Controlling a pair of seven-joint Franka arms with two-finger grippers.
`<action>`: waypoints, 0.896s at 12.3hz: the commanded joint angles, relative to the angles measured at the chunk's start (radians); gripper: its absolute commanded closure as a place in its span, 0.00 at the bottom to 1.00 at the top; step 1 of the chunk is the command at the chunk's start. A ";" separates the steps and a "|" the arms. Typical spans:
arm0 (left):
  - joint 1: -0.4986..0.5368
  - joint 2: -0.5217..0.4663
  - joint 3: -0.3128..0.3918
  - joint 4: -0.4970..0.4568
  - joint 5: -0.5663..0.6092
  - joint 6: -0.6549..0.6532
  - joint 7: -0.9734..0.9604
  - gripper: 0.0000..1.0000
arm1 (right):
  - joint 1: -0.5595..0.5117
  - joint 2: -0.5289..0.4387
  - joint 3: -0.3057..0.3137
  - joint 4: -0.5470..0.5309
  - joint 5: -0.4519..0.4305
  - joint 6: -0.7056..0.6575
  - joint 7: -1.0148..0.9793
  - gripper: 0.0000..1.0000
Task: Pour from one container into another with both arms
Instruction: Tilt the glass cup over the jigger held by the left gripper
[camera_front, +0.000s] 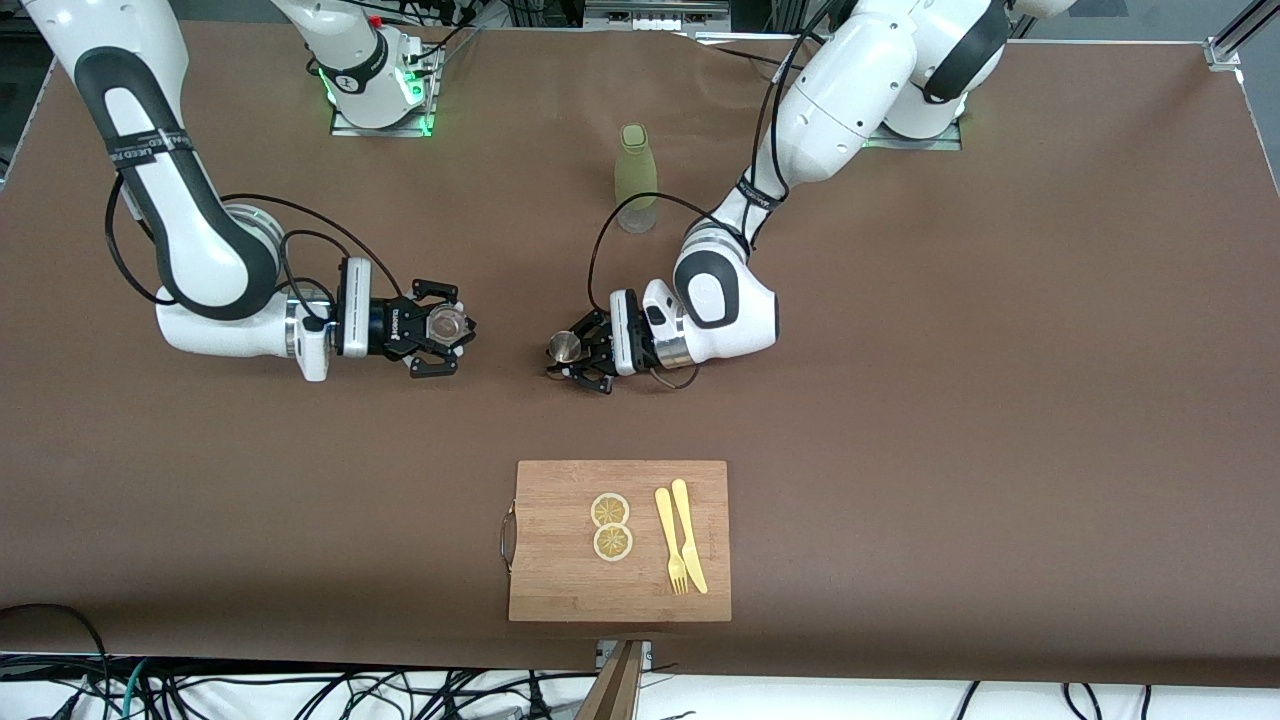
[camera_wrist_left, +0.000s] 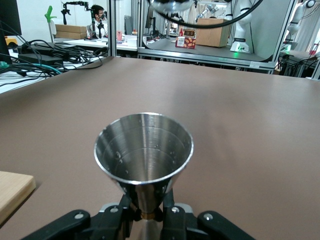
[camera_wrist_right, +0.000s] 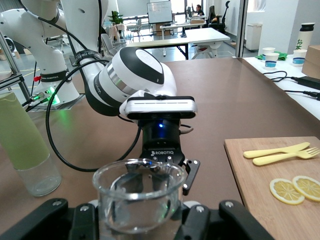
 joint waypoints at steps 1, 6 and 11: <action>-0.026 0.025 0.001 0.051 -0.038 0.050 0.004 1.00 | 0.007 -0.055 0.021 -0.043 0.012 0.034 0.035 0.94; -0.049 0.031 0.002 0.059 -0.048 0.090 -0.035 1.00 | 0.030 -0.055 0.035 -0.043 0.031 0.080 0.037 0.94; -0.067 0.031 0.002 0.077 -0.049 0.125 -0.071 1.00 | 0.029 -0.055 0.034 -0.043 0.037 0.076 0.039 0.94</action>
